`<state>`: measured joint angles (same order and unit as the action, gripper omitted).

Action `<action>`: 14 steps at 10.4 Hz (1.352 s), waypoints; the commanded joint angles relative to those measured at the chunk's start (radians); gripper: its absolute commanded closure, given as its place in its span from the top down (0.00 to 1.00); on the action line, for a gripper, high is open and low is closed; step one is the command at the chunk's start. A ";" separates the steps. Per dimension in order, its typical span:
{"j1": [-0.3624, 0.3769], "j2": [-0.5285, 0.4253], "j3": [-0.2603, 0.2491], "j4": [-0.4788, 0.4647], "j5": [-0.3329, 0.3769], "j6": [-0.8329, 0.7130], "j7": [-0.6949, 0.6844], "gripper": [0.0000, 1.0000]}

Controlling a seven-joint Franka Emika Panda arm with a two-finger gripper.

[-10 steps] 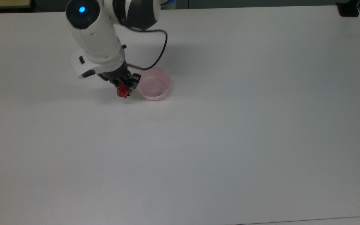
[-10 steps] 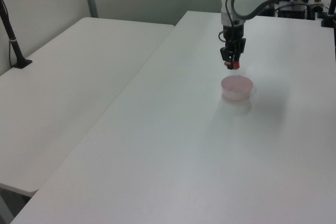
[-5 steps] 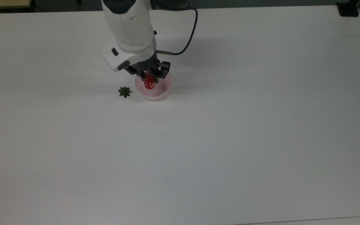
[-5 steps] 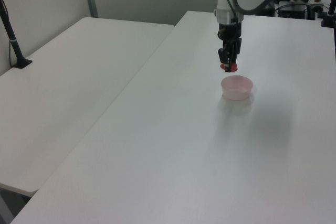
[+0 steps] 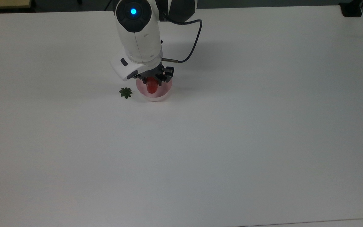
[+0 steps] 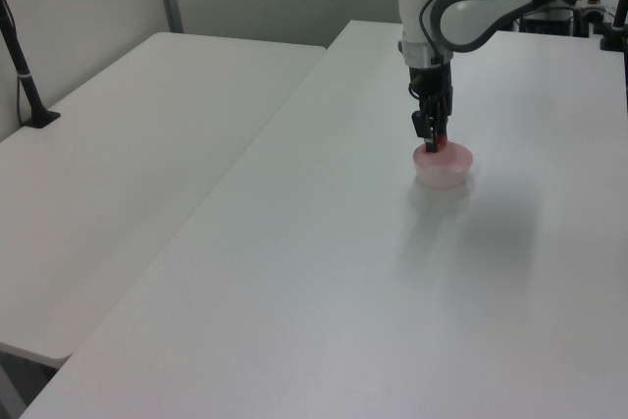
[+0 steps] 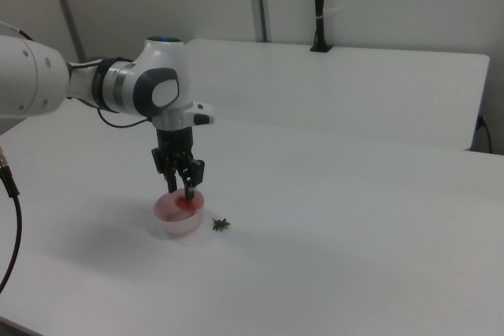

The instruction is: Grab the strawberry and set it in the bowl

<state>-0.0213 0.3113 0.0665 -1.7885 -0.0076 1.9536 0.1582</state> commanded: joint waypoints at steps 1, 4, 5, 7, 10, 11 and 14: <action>0.004 -0.017 -0.007 -0.015 -0.020 -0.034 -0.016 0.79; -0.002 -0.044 -0.005 -0.012 -0.022 -0.051 -0.009 0.94; -0.005 -0.079 -0.005 -0.011 -0.022 -0.068 -0.005 1.00; -0.014 -0.182 -0.007 -0.008 -0.020 -0.090 -0.003 1.00; -0.012 -0.316 -0.011 0.009 -0.014 -0.188 0.000 1.00; -0.009 -0.358 -0.017 0.015 -0.012 -0.211 0.000 1.00; 0.001 -0.423 -0.028 0.017 -0.018 -0.222 -0.017 1.00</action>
<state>-0.0385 -0.0676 0.0607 -1.7557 -0.0173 1.7348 0.1586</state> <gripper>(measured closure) 0.000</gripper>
